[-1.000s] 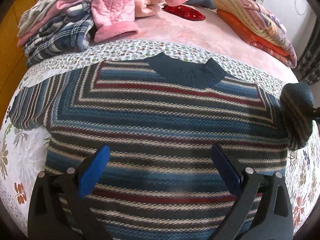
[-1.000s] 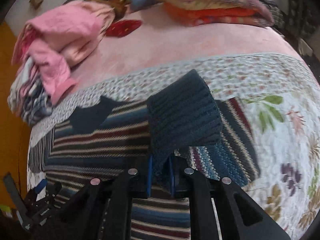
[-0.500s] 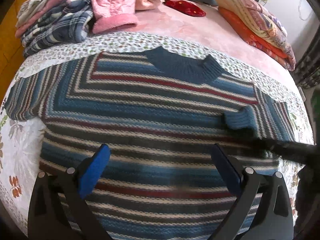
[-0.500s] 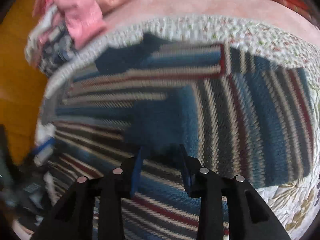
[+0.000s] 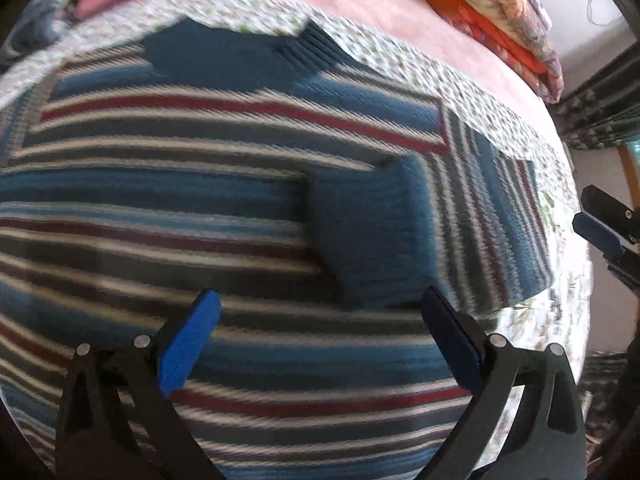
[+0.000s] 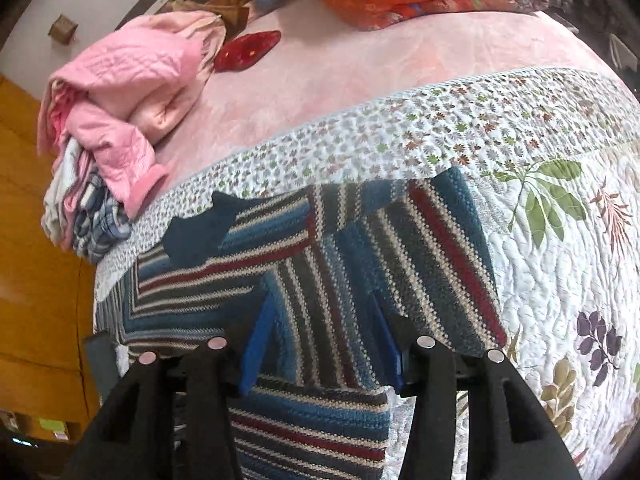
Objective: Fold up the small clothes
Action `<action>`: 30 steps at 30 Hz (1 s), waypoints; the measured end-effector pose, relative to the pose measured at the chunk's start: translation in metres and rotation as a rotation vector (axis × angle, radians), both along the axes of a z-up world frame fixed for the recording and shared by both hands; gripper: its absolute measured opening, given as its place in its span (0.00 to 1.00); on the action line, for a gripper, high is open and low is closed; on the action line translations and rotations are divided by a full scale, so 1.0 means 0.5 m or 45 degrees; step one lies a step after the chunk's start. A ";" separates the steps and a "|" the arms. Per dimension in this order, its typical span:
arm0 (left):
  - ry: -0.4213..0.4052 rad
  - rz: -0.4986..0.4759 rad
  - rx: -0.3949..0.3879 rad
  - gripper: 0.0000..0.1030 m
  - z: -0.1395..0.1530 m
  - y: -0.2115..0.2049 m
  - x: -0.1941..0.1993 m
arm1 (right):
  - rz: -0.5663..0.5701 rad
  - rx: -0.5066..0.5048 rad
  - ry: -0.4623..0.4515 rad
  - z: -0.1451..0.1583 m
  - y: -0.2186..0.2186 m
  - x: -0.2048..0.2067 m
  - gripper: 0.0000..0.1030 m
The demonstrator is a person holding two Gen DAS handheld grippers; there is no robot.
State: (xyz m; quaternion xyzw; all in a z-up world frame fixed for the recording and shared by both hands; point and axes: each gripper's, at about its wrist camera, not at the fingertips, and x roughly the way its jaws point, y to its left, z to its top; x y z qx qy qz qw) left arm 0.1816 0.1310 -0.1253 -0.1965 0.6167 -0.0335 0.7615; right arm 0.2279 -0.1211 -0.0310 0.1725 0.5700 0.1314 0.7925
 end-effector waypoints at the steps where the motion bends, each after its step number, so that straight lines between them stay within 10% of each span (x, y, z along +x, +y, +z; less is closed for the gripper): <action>1: 0.022 0.002 -0.026 0.75 -0.009 -0.008 0.008 | -0.007 0.014 -0.003 0.003 -0.009 0.001 0.48; 7: 0.029 0.029 -0.010 0.13 -0.004 -0.027 0.025 | -0.044 0.005 -0.032 0.015 -0.037 0.006 0.48; 17: -0.289 0.009 0.037 0.10 0.149 0.032 -0.004 | -0.161 -0.037 0.040 -0.031 -0.098 0.018 0.48; 30: -0.354 0.134 0.209 0.10 0.214 0.276 0.012 | -0.043 0.047 0.239 -0.161 -0.025 0.017 0.51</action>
